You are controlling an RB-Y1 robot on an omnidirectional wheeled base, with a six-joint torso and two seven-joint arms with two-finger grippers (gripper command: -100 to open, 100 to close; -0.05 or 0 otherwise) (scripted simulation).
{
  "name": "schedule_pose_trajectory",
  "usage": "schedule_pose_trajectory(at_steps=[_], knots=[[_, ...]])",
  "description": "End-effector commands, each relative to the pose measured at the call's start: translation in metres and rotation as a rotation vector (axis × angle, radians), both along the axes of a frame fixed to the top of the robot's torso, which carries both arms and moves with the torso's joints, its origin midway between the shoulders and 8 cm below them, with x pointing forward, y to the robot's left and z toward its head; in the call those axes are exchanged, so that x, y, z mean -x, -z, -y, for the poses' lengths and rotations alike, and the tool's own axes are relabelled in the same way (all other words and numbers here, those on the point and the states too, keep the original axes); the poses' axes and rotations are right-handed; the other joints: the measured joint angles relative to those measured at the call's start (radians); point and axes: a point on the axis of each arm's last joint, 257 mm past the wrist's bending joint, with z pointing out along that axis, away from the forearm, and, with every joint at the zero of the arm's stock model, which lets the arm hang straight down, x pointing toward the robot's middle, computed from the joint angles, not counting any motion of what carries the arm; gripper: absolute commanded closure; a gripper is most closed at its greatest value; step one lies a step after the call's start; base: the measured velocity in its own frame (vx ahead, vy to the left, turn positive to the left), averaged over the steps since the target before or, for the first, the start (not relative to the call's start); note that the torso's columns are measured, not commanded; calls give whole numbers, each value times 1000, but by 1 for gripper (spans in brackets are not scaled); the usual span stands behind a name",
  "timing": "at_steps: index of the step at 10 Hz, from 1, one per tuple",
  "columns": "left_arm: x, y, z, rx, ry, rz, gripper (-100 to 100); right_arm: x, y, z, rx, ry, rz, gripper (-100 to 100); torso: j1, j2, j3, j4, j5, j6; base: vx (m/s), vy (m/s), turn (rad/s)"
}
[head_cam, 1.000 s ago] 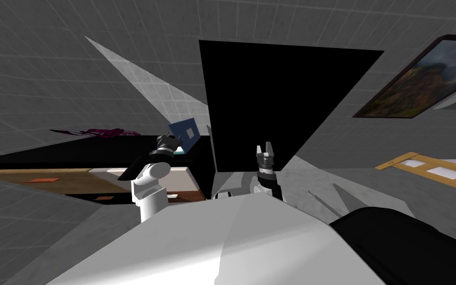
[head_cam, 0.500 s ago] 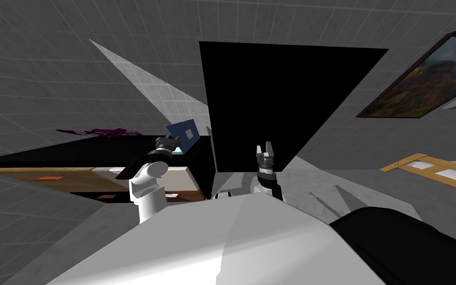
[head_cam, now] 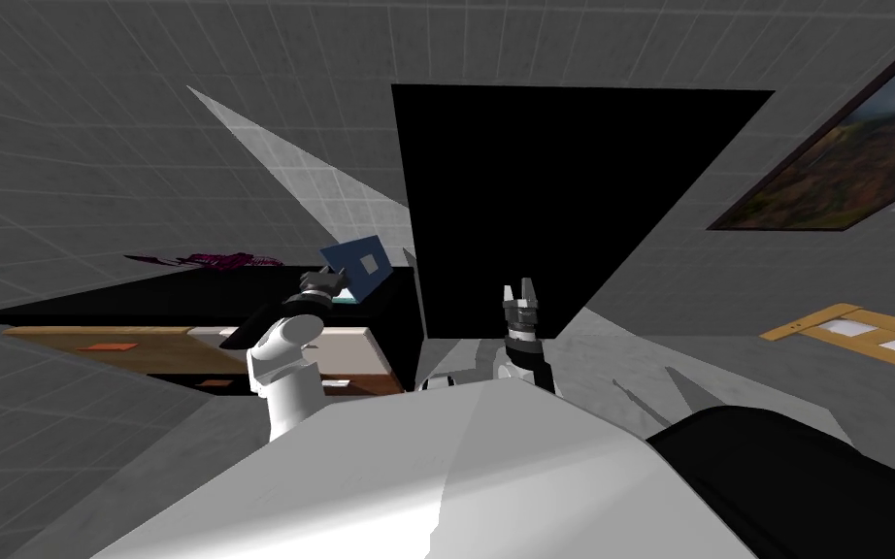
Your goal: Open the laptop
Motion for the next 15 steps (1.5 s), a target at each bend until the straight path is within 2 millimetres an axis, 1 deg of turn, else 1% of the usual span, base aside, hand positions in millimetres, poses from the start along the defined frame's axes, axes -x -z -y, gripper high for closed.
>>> schedule_pose_trajectory(at_steps=[1, 2, 3, 4, 6, 8, 9, 14, 15], knots=[[-1, 12, -13, 73, -1, -21, 100, 0, 0, 0, 0, 0, 0, 0, 1, 1, 1, -1, 1, -1, 11, -10, 22], [-2, 16, -20, 115, 0, -25, 100, 0, 0, 0, 0, 0, 0, 0, 1, 1, 1, -1, 1, 0, 2, -12, 29], [-2, 4, -14, 86, 4, -3, 100, 0, 0, 0, 0, 0, 0, 0, 2, 0, 0, -1, 2, 0, 1, -8, 2], [-2, 8, -23, 132, -2, -6, 100, 0, 0, 0, 0, 0, 0, 0, -1, 1, 1, 0, 0, 1, -8, 2, -62], [-2, 22, -39, 212, -18, -22, 100, 0, 0, 0, 0, 0, 0, 0, -2, 0, -1, 0, -1, 2, -21, 10, -83], [0, 36, -56, 294, -34, -36, 100, 0, 0, 0, 0, 0, 0, 0, -1, -1, 0, -3, 2, 1, -13, 18, -81], [0, 36, -56, 294, -34, -36, 100, 0, 0, 0, 0, 0, 0, 0, 1, -1, 0, -4, 3, 1, -8, 15, -17], [6, 72, -93, 506, -80, -60, 100, 0, 0, 0, 0, 0, 0, 0, 6, -5, -2, -9, 9, -1, -18, 9, -75], [3, 41, -91, 458, -65, -13, 100, 0, 0, 0, 0, 0, 0, 0, 7, -6, -2, -10, 10, -1, -9, 0, -14]])
